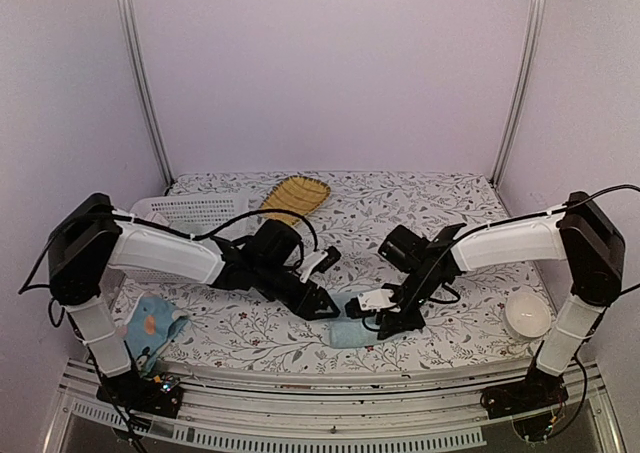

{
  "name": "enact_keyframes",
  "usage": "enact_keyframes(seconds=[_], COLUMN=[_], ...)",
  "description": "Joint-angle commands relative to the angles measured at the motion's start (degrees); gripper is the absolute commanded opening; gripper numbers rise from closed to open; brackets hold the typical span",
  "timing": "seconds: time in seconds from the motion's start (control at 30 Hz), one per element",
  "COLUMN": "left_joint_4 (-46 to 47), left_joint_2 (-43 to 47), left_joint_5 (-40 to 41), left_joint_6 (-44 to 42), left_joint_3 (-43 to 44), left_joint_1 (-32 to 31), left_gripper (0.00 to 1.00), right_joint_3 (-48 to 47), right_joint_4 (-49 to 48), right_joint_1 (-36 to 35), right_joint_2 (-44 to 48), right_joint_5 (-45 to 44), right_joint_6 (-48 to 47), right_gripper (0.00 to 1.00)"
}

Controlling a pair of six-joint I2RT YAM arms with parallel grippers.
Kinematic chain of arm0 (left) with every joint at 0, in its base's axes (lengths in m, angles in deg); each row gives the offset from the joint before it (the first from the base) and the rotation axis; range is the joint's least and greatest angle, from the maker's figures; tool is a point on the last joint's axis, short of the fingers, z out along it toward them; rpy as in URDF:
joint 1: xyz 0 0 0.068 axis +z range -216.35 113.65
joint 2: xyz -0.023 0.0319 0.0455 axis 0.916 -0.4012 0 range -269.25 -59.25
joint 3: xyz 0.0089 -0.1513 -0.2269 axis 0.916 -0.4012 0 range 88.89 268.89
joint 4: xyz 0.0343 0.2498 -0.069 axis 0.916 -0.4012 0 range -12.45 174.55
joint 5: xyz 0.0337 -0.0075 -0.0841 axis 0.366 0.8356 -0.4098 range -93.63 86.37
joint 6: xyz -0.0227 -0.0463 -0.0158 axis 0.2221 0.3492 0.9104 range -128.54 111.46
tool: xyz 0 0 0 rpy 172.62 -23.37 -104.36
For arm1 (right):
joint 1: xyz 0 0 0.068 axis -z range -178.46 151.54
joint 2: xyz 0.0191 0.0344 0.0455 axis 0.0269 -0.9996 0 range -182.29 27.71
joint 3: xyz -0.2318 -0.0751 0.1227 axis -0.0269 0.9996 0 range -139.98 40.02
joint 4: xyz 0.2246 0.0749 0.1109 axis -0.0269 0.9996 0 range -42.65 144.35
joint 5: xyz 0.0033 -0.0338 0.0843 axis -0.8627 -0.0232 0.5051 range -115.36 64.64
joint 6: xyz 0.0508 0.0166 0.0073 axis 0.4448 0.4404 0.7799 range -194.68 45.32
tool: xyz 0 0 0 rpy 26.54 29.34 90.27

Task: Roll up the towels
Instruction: Roll the towel at the center of the board.

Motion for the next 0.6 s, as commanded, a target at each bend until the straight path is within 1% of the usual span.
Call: enact_keyframes(seconds=[0.0, 0.1, 0.17, 0.23, 0.3, 0.4, 0.5, 0.57], left_joint_4=[6.42, 8.64, 11.49, 12.45, 13.43, 15.38, 13.45, 9.02], left_joint_2=[7.97, 12.75, 15.09, 16.28, 16.87, 16.39, 13.05, 9.9], left_joint_5=[13.75, 26.06, 31.56, 33.89, 35.34, 36.53, 38.95, 41.45], left_joint_6=[-1.55, -5.98, -7.85, -9.49, -13.34, -19.63, -26.24, -31.61], left_joint_3=[-7.78, -11.72, -14.17, -15.2, -15.91, -16.32, -12.66, -7.84], left_joint_1=[-1.71, -7.49, -10.6, -12.61, -14.78, -17.35, -18.81, -19.56], left_gripper=[0.51, 0.51, 0.51, 0.5, 0.49, 0.51, 0.56, 0.64], right_joint_3=[-6.3, -13.52, -17.1, -19.57, -22.23, -23.83, -24.11, -24.18], right_joint_4=[17.22, 24.87, 28.6, 31.65, 34.45, 35.29, 35.39, 35.41], right_joint_1=[5.01, 9.38, 11.4, 12.76, 13.86, 14.74, 14.73, 14.76], right_joint_2=[-8.05, -16.04, -20.36, -23.85, -27.63, -31.29, -33.0, -33.46], right_joint_5=[14.23, 20.84, 23.84, 26.13, 27.76, 29.41, 29.3, 29.32], right_joint_6=[0.96, -0.31, -2.38, -3.85, -5.46, -6.1, -5.62, -5.57], right_gripper=[0.09, 0.09, 0.09, 0.09, 0.09, 0.1, 0.1, 0.1])
